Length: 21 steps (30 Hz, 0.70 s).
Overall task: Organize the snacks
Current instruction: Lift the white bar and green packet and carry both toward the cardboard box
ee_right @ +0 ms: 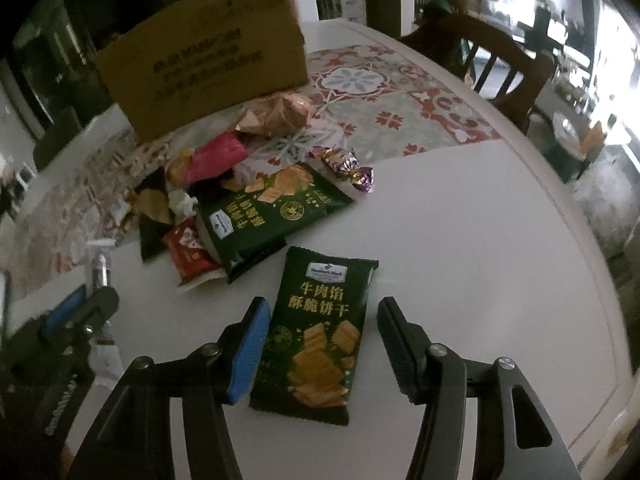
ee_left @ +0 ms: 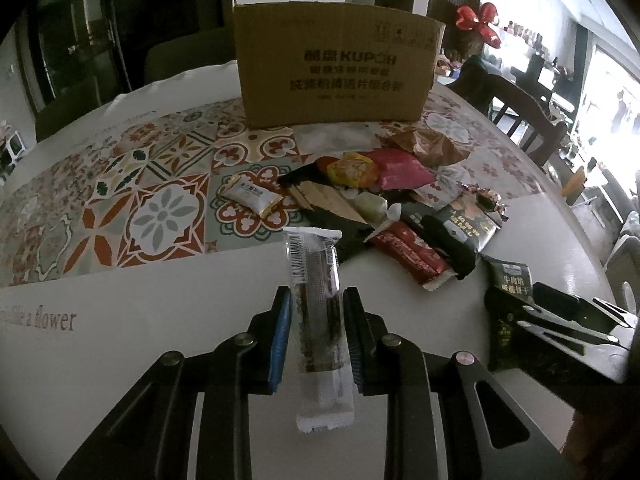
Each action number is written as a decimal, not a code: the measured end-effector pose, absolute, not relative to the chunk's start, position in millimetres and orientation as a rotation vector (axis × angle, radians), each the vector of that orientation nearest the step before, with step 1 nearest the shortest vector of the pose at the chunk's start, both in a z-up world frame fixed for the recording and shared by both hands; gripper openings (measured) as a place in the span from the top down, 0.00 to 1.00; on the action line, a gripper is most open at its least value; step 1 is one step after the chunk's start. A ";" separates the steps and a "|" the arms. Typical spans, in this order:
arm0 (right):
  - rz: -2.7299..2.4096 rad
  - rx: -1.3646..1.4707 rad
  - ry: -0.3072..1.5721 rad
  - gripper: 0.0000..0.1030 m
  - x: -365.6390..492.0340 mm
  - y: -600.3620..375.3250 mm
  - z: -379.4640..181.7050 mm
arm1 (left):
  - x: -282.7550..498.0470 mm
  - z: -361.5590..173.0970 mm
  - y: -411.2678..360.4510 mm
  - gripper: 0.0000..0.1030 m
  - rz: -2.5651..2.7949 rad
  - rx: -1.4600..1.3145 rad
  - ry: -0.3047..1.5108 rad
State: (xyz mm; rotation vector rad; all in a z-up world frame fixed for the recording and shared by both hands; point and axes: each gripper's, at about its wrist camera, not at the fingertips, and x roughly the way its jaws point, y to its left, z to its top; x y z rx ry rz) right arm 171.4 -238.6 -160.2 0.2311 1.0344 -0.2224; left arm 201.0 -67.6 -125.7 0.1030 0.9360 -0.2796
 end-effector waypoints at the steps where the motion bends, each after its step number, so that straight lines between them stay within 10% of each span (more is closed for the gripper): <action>1: -0.224 0.217 1.034 0.45 171.9 -237.0 -160.7 | 201.2 -126.4 -67.8 0.74 -0.283 0.102 0.938; 21: -0.209 0.149 0.933 0.52 156.9 -232.9 -134.3 | 180.3 -99.9 -73.3 0.75 -0.317 0.123 0.839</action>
